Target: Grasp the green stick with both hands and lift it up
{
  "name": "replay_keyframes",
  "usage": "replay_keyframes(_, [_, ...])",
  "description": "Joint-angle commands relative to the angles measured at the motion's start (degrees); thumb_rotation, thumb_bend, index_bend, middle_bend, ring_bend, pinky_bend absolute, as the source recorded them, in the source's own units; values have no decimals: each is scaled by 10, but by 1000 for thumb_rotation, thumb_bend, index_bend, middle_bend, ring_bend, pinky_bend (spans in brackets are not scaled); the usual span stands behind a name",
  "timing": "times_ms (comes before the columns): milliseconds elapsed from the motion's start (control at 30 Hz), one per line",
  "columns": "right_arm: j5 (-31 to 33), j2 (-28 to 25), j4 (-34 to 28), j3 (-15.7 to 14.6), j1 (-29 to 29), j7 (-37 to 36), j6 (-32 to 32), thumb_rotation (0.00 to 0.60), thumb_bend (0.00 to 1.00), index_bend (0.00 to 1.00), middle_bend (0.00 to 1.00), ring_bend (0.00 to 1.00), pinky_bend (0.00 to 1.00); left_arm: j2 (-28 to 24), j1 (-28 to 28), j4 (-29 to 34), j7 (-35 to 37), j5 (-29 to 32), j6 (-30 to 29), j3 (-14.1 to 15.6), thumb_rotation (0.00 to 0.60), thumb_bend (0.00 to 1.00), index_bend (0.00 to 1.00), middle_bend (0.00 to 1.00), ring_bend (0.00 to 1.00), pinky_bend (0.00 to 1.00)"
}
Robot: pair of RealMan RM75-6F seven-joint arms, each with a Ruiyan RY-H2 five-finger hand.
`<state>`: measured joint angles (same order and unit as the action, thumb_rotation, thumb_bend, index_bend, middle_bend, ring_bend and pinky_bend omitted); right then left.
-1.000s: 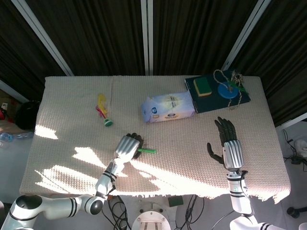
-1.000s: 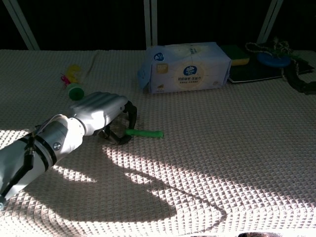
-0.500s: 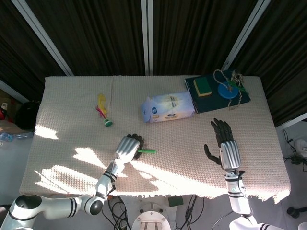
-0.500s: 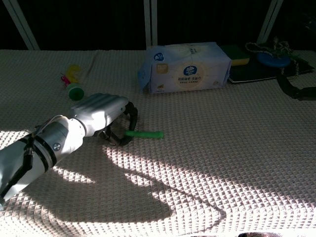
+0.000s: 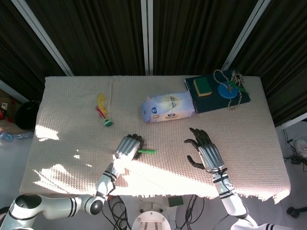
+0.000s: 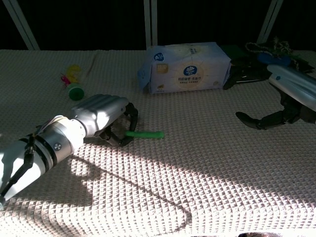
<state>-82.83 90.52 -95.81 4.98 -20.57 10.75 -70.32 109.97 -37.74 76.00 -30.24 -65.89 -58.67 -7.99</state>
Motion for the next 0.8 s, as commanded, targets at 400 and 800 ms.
replay_keyframes(400, [115, 72, 22, 51, -96, 105, 106, 600, 350, 386, 0, 0, 0, -2, -3, 1, 11, 3, 5, -1, 588, 299, 547, 341, 273, 376])
replay_keyframes(800, [158, 123, 81, 72, -146, 98, 151, 600, 350, 386, 0, 0, 0, -5, -4, -1, 18, 8, 10, -1, 589, 299, 548, 341, 273, 377])
